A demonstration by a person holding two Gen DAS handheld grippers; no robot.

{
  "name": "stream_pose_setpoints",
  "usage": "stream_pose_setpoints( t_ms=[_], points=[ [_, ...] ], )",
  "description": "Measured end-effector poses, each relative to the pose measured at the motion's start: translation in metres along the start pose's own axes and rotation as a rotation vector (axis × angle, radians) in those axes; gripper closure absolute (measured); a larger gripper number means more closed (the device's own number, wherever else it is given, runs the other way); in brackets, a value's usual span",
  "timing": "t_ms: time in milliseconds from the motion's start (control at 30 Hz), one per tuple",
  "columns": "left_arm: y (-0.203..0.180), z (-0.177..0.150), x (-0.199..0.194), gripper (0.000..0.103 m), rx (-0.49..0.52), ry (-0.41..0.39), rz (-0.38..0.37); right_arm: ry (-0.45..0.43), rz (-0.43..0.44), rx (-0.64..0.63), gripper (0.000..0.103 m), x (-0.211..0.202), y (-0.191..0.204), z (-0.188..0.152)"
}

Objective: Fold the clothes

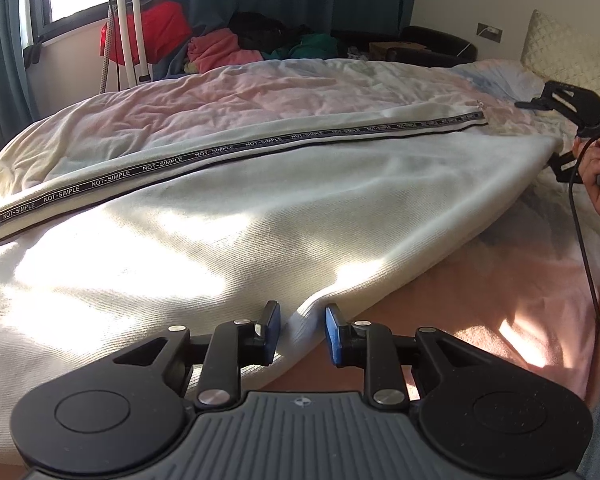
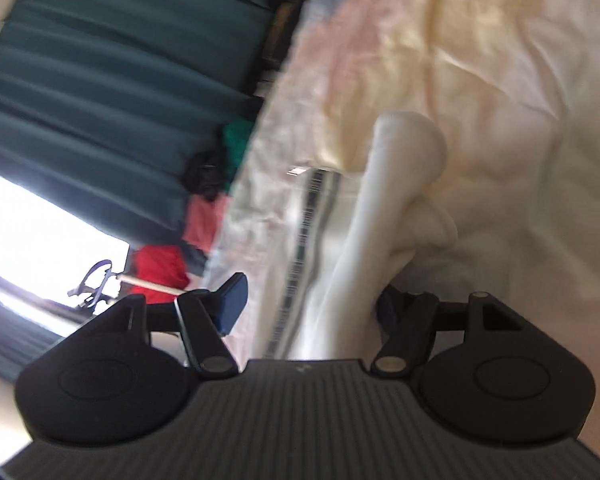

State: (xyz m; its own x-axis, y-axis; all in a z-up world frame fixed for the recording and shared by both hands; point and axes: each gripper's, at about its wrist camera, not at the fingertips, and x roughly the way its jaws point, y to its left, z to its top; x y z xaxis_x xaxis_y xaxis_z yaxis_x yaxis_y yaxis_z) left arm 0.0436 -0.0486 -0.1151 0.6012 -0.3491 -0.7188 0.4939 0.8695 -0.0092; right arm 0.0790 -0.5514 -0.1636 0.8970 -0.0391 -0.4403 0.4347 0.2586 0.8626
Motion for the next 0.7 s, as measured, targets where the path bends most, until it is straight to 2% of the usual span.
stream_pose_setpoints(
  t_ms=[67,267,433,567,600,700],
  points=[
    [0.0,0.0,0.0,0.076,0.001,0.001,0.001,0.063,-0.104,0.029,0.035,0.016,-0.011,0.0],
    [0.002,0.001,0.001,0.075,-0.013,0.0,-0.003,0.043,0.006,-0.098,0.036,0.018,0.012,-0.003],
    [0.002,0.001,0.001,0.069,-0.027,-0.003,-0.01,0.024,0.101,-0.205,0.037,0.019,0.031,-0.005],
    [-0.001,0.0,0.0,0.065,-0.011,-0.004,-0.009,0.065,-0.055,-0.147,0.037,0.034,0.016,-0.001],
    [-0.002,0.0,0.0,0.063,-0.007,-0.004,-0.009,0.07,-0.078,-0.092,0.038,0.036,0.007,0.0],
    [-0.003,-0.001,0.0,0.062,-0.006,-0.004,-0.008,0.069,-0.111,0.039,0.048,0.039,-0.014,0.003]
  ],
)
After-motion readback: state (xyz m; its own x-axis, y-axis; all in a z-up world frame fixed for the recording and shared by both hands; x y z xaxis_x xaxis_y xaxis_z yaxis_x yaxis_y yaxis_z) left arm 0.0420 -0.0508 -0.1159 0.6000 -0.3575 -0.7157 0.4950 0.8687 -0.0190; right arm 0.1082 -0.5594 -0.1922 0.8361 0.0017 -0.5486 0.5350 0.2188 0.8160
